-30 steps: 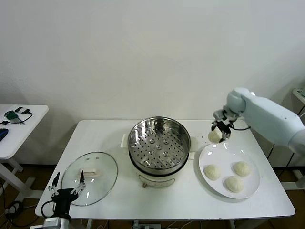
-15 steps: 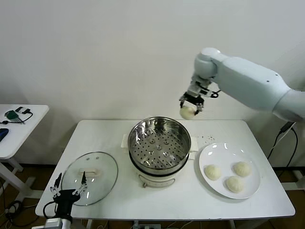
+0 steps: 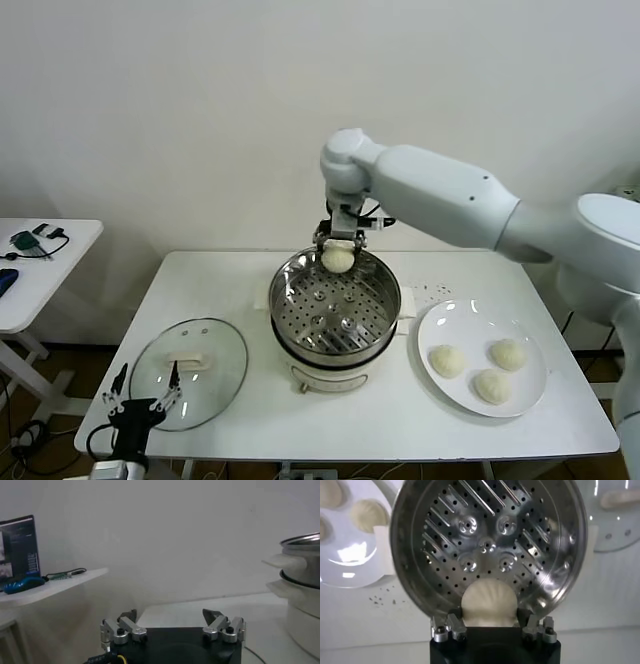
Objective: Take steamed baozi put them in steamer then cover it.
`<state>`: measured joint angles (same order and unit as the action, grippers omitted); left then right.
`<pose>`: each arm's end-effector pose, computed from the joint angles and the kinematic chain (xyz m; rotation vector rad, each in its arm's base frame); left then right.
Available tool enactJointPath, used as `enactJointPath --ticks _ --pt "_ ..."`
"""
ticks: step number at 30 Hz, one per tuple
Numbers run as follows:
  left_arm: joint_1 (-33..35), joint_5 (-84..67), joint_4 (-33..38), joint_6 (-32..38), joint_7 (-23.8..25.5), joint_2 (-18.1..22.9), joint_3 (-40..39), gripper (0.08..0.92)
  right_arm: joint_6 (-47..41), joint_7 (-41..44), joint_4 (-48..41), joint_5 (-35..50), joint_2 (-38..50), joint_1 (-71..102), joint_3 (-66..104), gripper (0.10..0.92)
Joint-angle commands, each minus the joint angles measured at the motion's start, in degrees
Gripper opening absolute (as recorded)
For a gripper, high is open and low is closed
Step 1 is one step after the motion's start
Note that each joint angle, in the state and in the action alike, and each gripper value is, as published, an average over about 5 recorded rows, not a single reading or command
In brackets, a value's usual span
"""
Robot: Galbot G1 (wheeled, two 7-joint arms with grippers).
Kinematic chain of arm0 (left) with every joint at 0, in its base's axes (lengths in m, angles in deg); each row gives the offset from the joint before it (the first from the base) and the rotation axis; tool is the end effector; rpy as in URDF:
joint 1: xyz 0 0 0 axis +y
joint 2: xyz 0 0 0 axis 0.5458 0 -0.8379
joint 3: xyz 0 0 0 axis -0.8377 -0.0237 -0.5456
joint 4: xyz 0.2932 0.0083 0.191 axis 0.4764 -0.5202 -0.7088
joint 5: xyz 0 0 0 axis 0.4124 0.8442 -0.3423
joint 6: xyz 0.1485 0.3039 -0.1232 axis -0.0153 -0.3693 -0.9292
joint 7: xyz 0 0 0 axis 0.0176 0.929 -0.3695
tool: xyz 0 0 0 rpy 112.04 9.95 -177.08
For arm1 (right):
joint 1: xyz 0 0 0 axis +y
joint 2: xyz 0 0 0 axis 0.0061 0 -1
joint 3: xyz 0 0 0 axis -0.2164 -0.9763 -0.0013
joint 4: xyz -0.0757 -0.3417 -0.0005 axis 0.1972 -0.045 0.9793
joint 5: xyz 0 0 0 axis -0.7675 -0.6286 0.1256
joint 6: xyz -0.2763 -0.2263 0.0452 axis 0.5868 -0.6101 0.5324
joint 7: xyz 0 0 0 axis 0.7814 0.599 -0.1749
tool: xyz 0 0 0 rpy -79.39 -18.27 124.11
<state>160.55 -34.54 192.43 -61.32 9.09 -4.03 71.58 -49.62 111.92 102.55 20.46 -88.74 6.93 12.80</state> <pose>0.1333 0.0939 -0.3580 0.2719 -2.9718 -0.2523 0.5680 0.1926 -0.0611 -1.8996 -0.0031 -2.5005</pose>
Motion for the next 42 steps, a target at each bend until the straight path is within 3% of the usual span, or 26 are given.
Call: enactJointPath --ticks 1,12,18,24,35,39,42 --pt "0.24 -0.23 0.12 -0.09 0.06 -0.21 0.44 0.823 2.79 -1.35 -1.33 -10.61 -2.12 6.30 2.04 0.704" --pt "0.10 -0.42 -0.31 -0.12 0.07 -0.22 0.29 0.823 0.92 -1.07 -3.51 -12.37 -2.36 9.93 3.86 0.709" --pt "0.12 -0.20 -0.36 -0.11 0.08 -0.19 0.17 0.823 0.03 -2.17 -3.62 -12.31 -2.39 8.89 4.23 0.809" --pt "1.00 -0.21 -0.25 0.21 -0.03 -0.15 0.35 0.823 -0.03 -0.98 -1.04 -8.19 -1.01 5.73 4.19 0.822" --pt "1.97 -0.19 0.34 0.40 -0.04 -0.26 0.33 0.823 -3.73 1.16 9.29 9.00 12.64 -7.98 -1.19 0.823" --pt "2.14 -0.06 0.86 0.25 0.01 -0.23 0.24 0.823 -9.28 -7.24 10.11 24.12 19.90 -17.34 -12.07 0.823" --pt "2.43 0.02 1.21 0.26 0.03 -0.24 0.14 0.823 -18.74 -14.49 10.84 38.76 24.83 -24.85 -25.29 0.823"
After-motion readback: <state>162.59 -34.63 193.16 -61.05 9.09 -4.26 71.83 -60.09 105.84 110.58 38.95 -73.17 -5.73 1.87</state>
